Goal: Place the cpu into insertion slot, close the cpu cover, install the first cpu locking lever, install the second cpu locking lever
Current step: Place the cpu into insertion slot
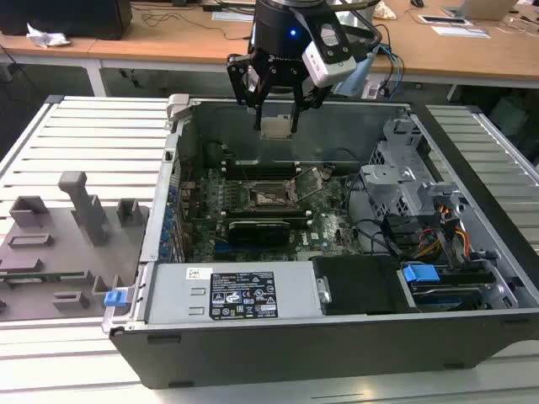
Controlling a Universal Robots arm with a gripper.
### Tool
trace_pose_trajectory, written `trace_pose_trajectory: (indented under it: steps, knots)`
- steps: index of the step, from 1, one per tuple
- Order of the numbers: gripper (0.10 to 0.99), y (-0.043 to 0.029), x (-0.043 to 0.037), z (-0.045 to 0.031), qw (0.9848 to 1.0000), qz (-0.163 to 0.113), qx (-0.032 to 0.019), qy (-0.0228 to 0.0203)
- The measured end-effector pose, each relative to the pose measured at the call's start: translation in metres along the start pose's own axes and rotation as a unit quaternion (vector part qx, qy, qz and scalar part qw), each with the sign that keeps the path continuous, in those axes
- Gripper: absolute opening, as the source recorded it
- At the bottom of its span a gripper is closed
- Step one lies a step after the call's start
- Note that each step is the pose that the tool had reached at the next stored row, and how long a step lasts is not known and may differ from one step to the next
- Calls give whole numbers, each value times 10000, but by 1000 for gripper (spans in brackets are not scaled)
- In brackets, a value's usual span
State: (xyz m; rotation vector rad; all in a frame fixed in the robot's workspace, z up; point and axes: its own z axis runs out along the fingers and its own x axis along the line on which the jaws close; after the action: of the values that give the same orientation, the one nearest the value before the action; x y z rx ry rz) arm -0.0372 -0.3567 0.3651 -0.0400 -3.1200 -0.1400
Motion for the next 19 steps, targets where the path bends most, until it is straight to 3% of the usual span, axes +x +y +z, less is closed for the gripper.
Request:
trace_pose_trajectory:
  steps: [8, 19]
  knots:
    - [541, 0, -1, 0, 10000, 52, -1, -5]
    - [541, 0, 0, 2, 9987, 509, -8, -46]
